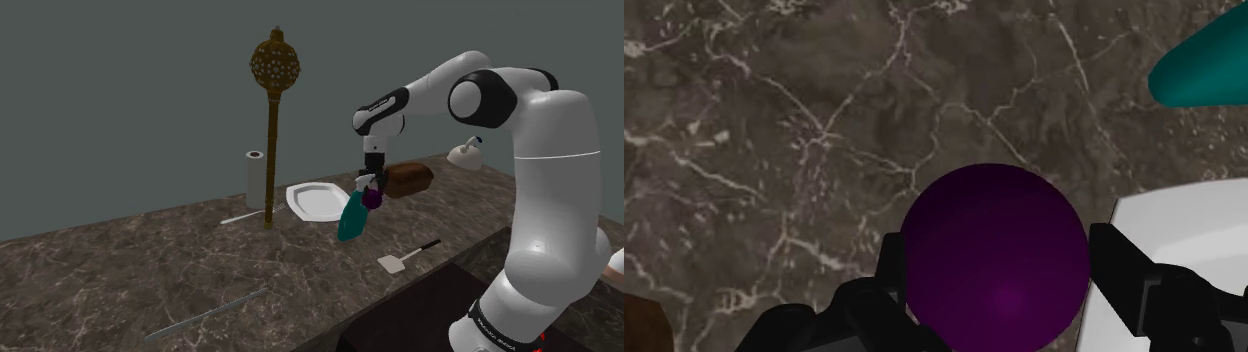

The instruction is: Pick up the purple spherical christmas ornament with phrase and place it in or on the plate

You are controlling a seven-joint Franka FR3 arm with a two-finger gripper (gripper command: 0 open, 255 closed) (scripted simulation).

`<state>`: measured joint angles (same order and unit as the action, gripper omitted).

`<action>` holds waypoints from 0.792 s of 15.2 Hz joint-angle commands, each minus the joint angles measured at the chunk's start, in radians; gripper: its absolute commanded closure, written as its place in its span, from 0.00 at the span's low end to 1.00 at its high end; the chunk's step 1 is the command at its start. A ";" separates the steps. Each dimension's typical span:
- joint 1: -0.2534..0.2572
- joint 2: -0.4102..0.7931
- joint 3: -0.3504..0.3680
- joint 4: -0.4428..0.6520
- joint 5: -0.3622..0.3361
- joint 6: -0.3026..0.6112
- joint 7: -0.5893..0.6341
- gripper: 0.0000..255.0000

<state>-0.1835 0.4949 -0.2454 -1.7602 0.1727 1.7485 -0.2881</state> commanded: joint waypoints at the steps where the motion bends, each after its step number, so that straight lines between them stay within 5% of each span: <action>1: 0.001 -0.016 -0.002 0.006 -0.004 -0.023 0.003 1.00; 8: 0.004 -0.063 -0.008 0.035 -0.016 -0.096 0.014 1.00; 12: 0.037 0.011 0.026 0.147 0.018 -0.128 0.081 1.00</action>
<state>-0.1550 0.4915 -0.2276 -1.6445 0.1824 1.6350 -0.2260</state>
